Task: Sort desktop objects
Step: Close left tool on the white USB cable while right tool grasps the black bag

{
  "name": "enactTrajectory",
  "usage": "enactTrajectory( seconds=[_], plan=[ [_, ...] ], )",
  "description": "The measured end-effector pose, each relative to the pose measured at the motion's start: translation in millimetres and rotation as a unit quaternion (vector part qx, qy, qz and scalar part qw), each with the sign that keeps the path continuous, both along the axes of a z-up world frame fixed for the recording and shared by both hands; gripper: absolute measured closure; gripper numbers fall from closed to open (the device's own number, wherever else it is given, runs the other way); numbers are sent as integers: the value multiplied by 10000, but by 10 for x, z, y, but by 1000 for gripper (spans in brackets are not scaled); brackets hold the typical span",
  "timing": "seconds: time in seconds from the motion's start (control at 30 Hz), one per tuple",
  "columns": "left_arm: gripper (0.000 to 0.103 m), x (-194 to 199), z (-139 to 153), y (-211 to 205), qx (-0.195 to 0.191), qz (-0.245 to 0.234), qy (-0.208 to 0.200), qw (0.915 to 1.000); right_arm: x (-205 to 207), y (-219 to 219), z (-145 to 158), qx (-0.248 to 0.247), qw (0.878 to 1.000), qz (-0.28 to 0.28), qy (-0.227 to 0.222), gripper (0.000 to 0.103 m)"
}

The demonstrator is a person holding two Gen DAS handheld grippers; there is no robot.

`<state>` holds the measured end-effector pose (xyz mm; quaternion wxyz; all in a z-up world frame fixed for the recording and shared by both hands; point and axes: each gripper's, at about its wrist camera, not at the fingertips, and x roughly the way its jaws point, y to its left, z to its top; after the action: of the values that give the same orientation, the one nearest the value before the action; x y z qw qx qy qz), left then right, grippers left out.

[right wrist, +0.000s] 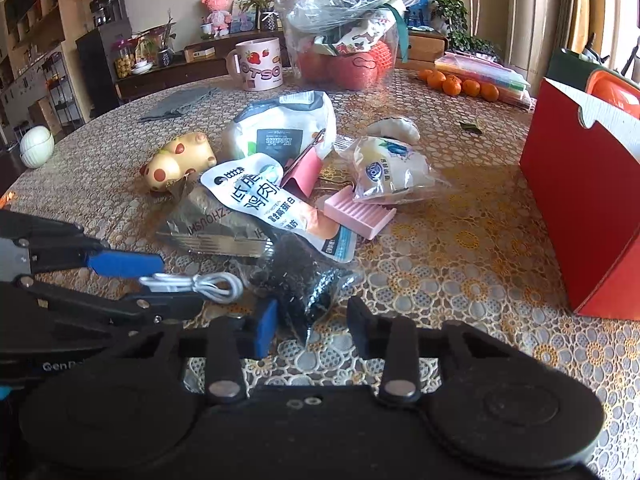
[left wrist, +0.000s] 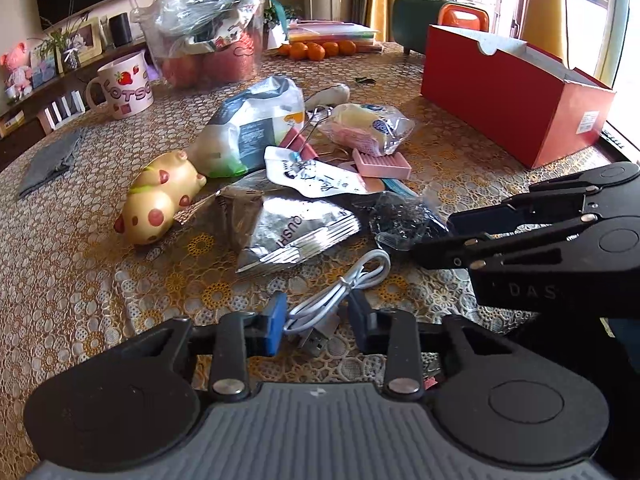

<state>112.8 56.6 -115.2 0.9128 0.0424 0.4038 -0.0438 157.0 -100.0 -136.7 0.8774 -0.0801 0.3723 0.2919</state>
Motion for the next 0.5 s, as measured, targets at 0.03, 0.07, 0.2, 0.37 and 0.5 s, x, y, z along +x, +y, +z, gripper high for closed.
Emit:
enactTrajectory(
  seconds=[0.03,0.07,0.2,0.37,0.5],
  plan=[
    [73,-2,0,-19,50,-15,-24,10000,0,-11,0,25,10000,-35,12,70],
    [75,-1,0,-27,54,-16,-34,10000,0,-25,1,45,10000,-59,23,71],
    [78,24,1,-9,-67,105,-33,9999,-19,-69,18,110,9999,-129,15,80],
    [79,65,12,15,-237,256,20,9994,-41,-151,79,221,9994,-267,-78,91],
    [79,80,28,24,-415,321,96,9986,-74,-247,152,276,9986,-400,-215,101]
  ],
)
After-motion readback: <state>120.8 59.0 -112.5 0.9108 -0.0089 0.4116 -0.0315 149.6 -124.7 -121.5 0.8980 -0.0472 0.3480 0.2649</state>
